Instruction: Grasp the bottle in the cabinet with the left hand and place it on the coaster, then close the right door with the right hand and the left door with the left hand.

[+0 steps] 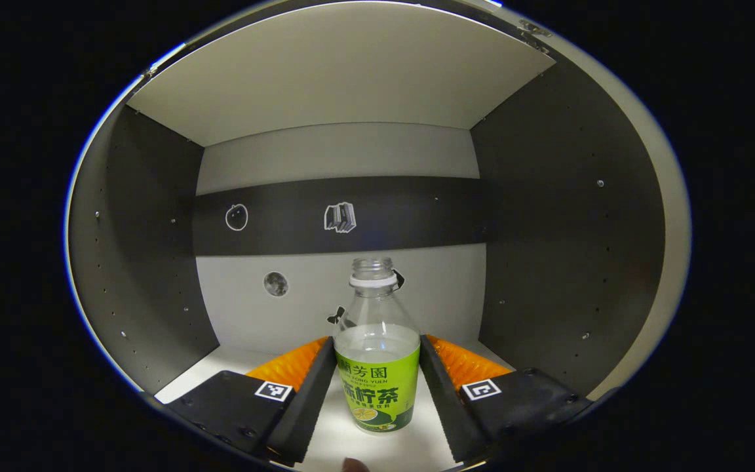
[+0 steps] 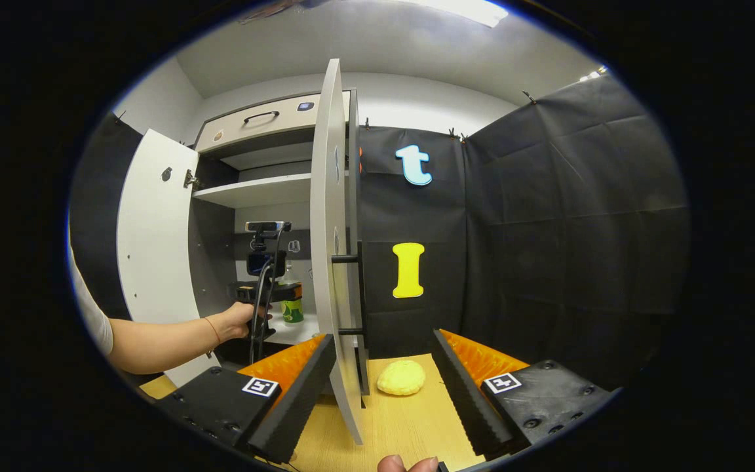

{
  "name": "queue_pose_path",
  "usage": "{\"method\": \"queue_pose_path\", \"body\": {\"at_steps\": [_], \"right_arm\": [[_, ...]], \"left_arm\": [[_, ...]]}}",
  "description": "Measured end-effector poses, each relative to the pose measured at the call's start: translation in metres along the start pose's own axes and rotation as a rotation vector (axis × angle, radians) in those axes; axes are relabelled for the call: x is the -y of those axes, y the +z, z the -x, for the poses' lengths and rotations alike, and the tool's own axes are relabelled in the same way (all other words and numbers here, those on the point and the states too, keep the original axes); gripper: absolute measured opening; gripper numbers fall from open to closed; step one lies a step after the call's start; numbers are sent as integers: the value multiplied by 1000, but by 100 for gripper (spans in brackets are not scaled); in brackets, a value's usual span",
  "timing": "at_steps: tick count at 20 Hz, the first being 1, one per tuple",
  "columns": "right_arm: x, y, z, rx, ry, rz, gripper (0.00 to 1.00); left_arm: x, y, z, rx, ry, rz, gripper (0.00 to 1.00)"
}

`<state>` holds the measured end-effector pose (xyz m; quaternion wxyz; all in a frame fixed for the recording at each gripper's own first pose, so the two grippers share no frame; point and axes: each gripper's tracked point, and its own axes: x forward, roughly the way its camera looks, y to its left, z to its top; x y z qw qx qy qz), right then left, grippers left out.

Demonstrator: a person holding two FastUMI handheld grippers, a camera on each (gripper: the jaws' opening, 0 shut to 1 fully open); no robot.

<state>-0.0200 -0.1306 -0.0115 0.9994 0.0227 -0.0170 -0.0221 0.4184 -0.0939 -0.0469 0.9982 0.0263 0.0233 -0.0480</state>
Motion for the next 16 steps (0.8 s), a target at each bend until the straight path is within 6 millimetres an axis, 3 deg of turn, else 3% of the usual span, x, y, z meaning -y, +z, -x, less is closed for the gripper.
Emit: {"method": "queue_pose_path", "body": {"at_steps": [2,5,9,13,16], "right_arm": [[1,1,3,5,-1,0,98],[-3,6,9,14,5,-8,98],[-14,12,15,25,28,-17,98],[-30,18,26,45,64,-18,98],[-45,17,30,37,90,-26,98]], "left_arm": [[-4,8,14,14,-1,9,79],[-11,28,54,53,-16,29,79],[-20,47,120,95,-38,27,78],[-25,46,190,111,-55,12,79],[-24,32,237,94,-70,42,78]]}}
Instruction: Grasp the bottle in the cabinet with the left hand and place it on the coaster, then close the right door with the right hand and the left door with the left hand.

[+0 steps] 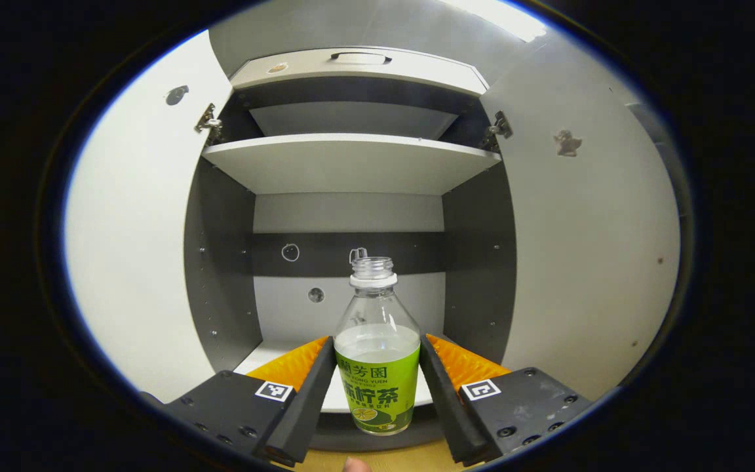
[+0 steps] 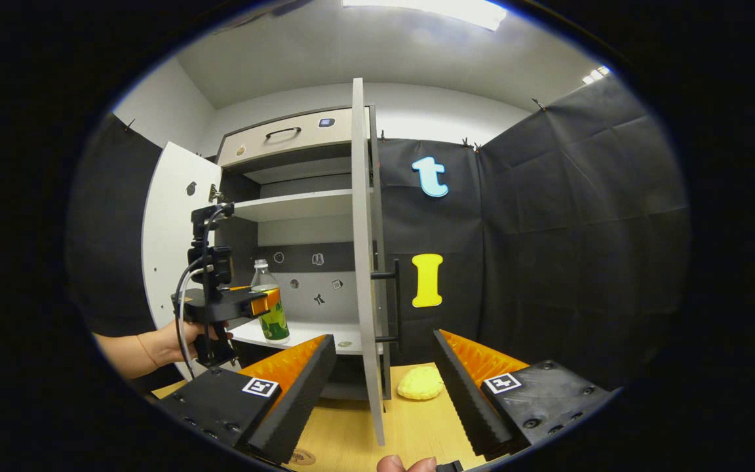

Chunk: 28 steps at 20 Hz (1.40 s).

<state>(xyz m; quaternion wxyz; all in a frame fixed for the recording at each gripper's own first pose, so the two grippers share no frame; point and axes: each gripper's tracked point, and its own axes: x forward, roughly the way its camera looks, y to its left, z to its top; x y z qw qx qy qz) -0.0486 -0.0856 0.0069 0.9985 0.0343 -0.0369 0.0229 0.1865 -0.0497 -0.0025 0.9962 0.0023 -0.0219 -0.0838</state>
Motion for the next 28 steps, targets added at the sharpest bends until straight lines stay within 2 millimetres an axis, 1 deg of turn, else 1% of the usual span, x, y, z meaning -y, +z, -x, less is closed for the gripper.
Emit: {"method": "queue_pose_path", "body": {"at_steps": [1,2,3,5,11,14,16,18,21,23,25,28], "right_arm": [[-5,-1,2,-1,6,-2,100],[-9,0,3,2,8,3,98],[-11,1,5,6,7,13,98],[-13,2,11,13,2,19,98],[-22,3,24,19,-17,27,98],[-25,7,29,28,-25,29,98],[-29,6,29,25,-27,28,98],[-31,7,30,22,-30,28,98],[-37,16,30,43,-28,18,98],[-38,18,27,42,-37,24,97],[-31,11,24,12,-83,23,97],[-37,1,20,-20,-107,13,98]], "left_arm": [[2,-5,16,-3,-6,15,78],[3,-10,29,-3,-12,22,78],[4,-15,43,1,-20,20,78],[10,-32,68,2,-42,10,78],[23,-109,144,-18,-74,17,79],[37,-146,178,-13,-94,-16,79],[49,-170,196,-15,-124,8,78],[58,-195,209,-30,-149,45,78],[64,-231,216,-51,-168,39,79],[65,-257,215,-70,-176,32,79],[68,-284,214,-90,-186,34,79],[70,-316,208,-106,-205,52,79]]}}
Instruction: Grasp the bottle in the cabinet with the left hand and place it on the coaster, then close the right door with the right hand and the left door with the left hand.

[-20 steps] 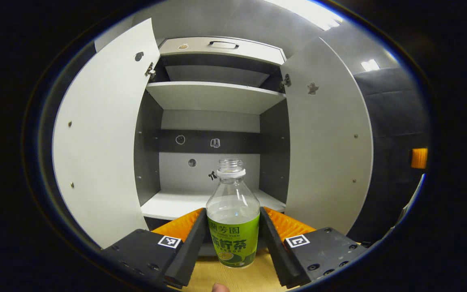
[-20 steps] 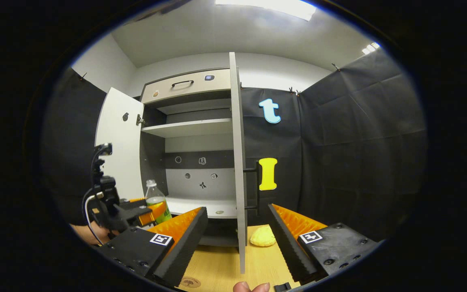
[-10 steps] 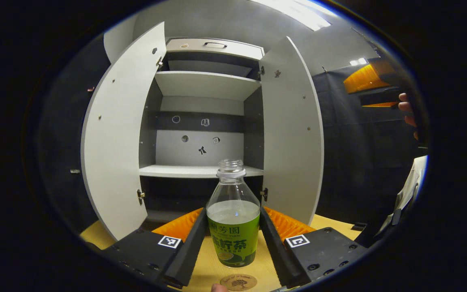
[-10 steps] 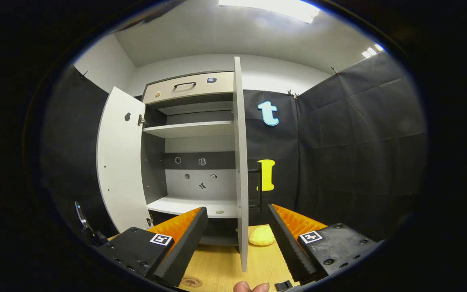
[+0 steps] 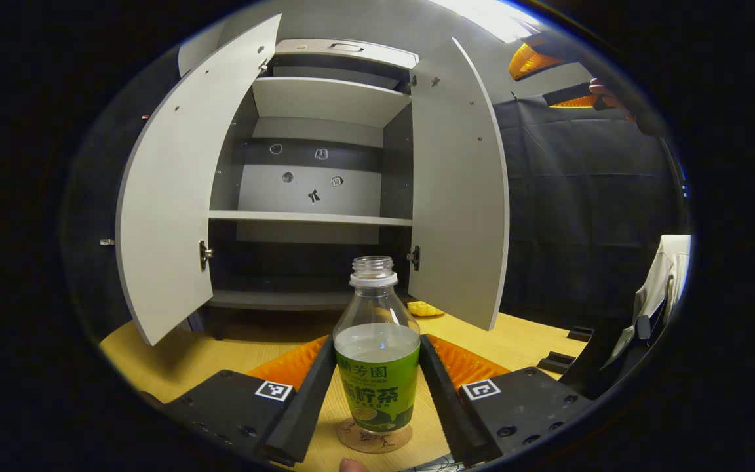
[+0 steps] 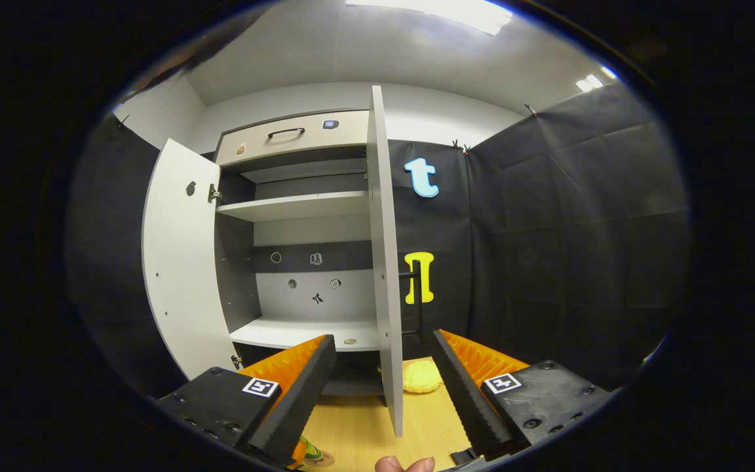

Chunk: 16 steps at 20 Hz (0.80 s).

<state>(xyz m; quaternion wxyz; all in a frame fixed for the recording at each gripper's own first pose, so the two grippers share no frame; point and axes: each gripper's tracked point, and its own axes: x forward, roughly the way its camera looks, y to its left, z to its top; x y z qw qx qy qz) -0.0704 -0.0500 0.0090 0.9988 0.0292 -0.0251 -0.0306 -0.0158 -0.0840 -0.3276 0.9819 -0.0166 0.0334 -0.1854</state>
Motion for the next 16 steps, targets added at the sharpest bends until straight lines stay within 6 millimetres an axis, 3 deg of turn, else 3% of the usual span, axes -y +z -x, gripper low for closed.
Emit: {"method": "queue_pose_path", "body": {"at_steps": [6,10,16], "right_arm": [[-12,-8,-5,-19,-10,79,98],[-20,-11,-11,-30,8,80,98],[-16,-18,-17,-52,3,60,98]], "left_arm": [[-4,-33,-11,-29,-27,-3,79],[-5,-36,-10,-27,-43,-27,79],[-5,-39,-12,-57,-46,-27,82]]}}
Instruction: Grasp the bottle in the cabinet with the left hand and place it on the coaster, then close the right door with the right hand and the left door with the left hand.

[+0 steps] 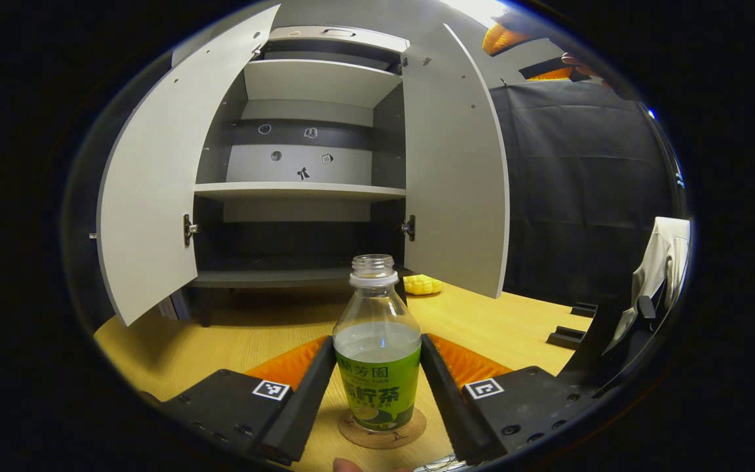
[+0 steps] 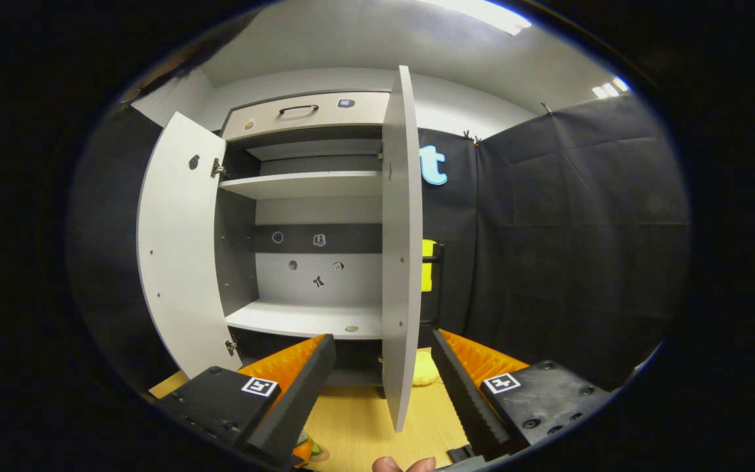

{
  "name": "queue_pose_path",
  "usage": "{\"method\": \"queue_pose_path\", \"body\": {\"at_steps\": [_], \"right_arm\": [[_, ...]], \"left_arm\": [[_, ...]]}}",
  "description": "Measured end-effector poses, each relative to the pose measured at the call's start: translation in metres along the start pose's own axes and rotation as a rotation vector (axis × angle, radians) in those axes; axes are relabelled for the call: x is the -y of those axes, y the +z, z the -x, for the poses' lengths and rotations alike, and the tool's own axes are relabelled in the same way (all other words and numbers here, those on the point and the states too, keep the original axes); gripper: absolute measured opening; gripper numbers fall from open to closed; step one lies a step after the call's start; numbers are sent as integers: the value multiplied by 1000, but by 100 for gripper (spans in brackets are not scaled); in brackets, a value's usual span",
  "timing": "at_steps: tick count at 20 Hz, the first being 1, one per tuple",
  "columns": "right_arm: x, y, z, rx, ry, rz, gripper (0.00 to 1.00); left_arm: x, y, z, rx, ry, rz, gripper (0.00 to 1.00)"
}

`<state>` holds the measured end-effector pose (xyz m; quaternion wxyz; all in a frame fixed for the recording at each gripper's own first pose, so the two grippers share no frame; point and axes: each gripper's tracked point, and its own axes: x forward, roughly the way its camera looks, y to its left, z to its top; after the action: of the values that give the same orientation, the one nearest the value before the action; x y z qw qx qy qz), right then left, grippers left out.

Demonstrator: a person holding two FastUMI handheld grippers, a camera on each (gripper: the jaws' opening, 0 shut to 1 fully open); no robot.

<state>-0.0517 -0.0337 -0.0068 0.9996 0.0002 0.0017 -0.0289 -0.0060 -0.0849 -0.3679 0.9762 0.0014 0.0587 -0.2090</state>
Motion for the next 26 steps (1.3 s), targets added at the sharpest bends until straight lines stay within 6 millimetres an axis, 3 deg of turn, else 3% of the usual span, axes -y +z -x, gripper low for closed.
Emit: {"method": "queue_pose_path", "body": {"at_steps": [6,10,12,15,22,26], "right_arm": [[11,-3,-1,-9,-11,-16,98],[29,-8,-7,-35,-21,-30,98],[44,-11,-14,-50,-30,-43,98],[71,-17,-28,-58,-55,-34,98],[127,-12,-82,-17,-98,-33,98],[136,-14,-112,-26,-86,-58,98]], "left_arm": [[2,-6,7,-35,3,15,94],[7,-7,20,-63,2,22,94],[10,2,29,-73,7,54,94],[14,31,43,-59,30,64,94],[9,115,69,0,86,74,94],[-9,168,78,58,128,84,94]]}}
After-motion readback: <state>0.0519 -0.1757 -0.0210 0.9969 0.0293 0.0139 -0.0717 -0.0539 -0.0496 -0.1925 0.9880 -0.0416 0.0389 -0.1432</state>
